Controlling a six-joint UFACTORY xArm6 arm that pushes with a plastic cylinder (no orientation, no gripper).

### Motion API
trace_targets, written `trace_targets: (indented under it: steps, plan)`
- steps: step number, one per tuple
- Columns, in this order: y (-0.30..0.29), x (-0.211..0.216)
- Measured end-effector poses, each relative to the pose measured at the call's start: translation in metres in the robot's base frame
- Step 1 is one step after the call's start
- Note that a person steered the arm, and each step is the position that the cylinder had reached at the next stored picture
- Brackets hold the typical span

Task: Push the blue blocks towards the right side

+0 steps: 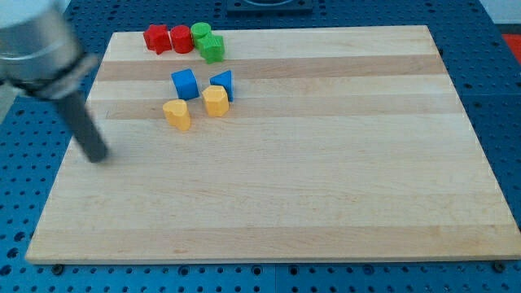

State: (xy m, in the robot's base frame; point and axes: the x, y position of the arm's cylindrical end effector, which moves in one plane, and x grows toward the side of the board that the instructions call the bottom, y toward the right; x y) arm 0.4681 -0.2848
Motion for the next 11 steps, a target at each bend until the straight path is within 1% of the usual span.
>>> trace_targets:
  steps: [1, 2, 3, 5, 6, 7, 8, 9, 10, 11]
  plan:
    - [-0.015, -0.053]
    - [0.012, -0.075]
    - [0.022, -0.1]
    - [0.145, -0.121]
    - [0.112, -0.155]
    - [0.128, -0.163]
    - [0.176, -0.137]
    - [0.233, -0.124]
    - [0.239, -0.098]
    - [0.259, -0.053]
